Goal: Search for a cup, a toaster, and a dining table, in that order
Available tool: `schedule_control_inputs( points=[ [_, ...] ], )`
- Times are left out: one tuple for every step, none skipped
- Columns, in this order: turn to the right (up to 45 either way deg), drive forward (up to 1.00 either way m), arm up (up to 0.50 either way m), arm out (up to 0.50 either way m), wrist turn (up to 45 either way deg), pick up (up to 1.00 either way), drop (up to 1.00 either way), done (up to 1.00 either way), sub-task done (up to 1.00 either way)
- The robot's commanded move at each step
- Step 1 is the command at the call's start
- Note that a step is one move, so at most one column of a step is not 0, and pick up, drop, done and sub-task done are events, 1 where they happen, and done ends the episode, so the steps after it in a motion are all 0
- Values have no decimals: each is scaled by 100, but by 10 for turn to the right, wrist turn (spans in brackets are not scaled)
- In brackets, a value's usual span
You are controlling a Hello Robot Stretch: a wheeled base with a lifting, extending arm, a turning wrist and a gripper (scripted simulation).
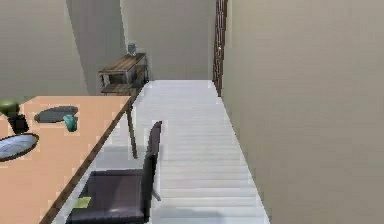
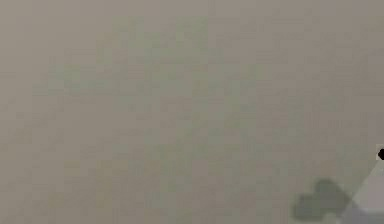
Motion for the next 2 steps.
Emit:
schedule_control_inputs(
  points=[
    [-450,0,0,0,0,0,0,0,0],
    [0,0,0,0,0,0,0,100,0]
  ],
)
